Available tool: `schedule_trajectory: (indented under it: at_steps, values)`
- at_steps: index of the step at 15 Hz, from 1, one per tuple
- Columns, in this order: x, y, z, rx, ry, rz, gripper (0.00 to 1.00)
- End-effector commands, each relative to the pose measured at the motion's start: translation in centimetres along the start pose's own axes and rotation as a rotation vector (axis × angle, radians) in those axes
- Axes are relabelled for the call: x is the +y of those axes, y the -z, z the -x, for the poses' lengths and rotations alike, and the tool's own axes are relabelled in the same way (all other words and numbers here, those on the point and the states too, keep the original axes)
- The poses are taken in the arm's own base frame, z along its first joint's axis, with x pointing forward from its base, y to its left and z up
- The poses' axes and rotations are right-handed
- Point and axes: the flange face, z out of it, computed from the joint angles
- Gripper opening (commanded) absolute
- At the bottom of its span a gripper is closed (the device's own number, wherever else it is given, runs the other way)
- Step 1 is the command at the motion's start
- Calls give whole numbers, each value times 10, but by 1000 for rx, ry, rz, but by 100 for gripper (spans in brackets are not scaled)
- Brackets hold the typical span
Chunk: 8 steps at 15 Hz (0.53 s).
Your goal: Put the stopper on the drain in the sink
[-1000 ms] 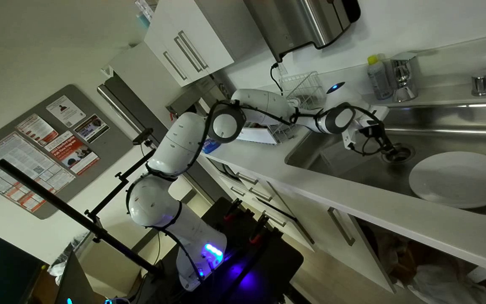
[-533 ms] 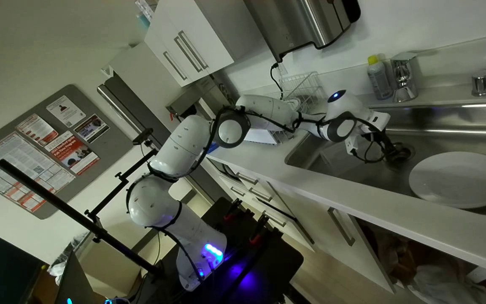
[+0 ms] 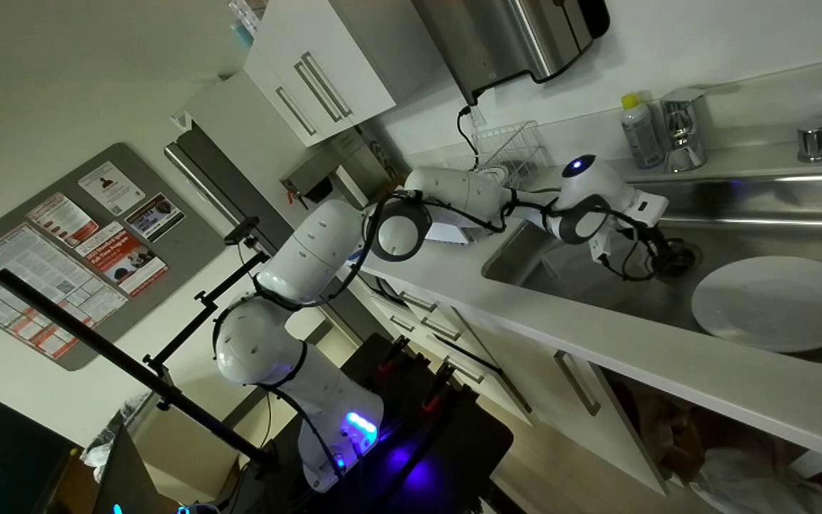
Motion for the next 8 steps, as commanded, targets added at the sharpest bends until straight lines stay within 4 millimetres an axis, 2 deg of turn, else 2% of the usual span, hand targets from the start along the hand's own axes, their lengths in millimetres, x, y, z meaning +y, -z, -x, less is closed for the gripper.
schedule_trajectory:
  at_steps: [1,7,8]
  values:
    - [-1,-10,-5,13,-4,-21,2]
    - [1,-23,-2,16,6,-22,2]
    - [3,-17,0,17,2,-8,7]
